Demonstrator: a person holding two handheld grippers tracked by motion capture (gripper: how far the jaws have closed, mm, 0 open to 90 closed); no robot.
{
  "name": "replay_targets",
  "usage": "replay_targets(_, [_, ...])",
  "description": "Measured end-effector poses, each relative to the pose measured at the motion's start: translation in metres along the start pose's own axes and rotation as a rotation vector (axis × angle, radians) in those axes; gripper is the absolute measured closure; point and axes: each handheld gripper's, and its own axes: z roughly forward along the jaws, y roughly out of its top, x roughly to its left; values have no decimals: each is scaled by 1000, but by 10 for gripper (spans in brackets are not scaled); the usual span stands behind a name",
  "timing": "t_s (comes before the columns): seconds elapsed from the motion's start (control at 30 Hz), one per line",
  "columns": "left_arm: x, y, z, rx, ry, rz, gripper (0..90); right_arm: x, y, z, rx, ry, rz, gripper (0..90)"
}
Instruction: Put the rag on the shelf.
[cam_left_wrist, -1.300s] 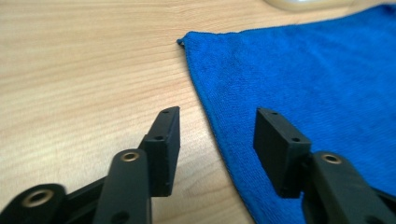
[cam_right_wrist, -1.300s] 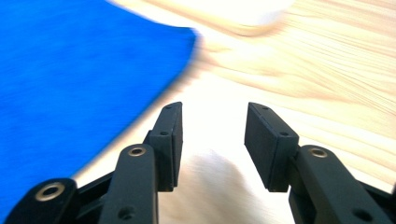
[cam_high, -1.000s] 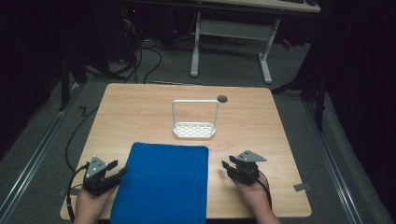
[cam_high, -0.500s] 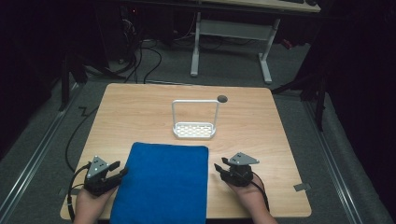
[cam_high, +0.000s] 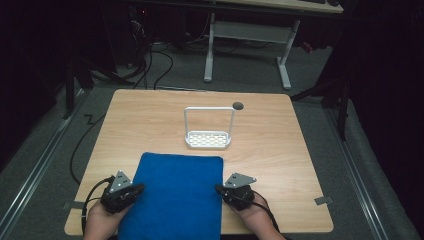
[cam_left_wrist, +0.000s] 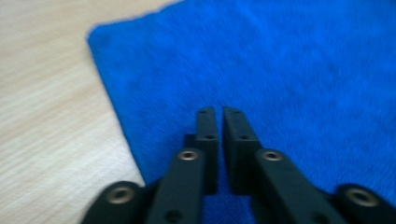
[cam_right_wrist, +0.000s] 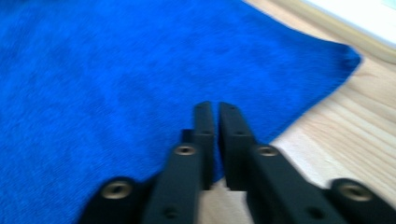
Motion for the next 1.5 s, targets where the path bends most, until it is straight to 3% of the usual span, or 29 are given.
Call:
replay_targets(0.07, [-2, -1, 4, 33, -4, 20, 900, 2, 0, 3, 31, 1, -12, 900])
replay_targets(0.2, [-1, -1, 4, 24, -11, 13, 900, 2, -3, 8, 65, 16, -23, 900])
replay_targets(0.4, [-2, -2, 4, 13, -25, 4, 896, -2, -4, 6, 68, 16, 5, 900])
replay_targets(0.7, [-32, 8, 17, 5, -136, 54, 877, -20, -17, -11, 89, -53, 47, 900])
replay_targets(0.93, [-59, 24, 36, -19, -164, 104, 860, -38, -32, -30, 113, -125, 82, 900])
replay_targets(1.07, [-67, 27, 41, -33, -204, 118, 826, -45, -45, -43, 102, -159, 107, 900])
replay_targets(1.13, [-66, 26, 40, -39, -214, 111, 807, -48, -49, -46, 88, -149, 146, 900])
replay_targets(1.27, [-61, 24, 37, -63, -193, 81, 748, -48, -48, -45, 72, -154, 159, 854])
replay_targets(1.3, [-54, 23, 33, -89, -176, 42, 727, -48, -47, -44, 37, -133, 167, 818])
replay_targets(1.37, [-46, 22, 30, -113, -154, 2, 697, -48, -46, -44, 8, -139, 165, 773])
replay_targets(1.5, [-32, 22, 32, -128, -101, -53, 639, -50, -45, -46, -17, -152, 151, 736])
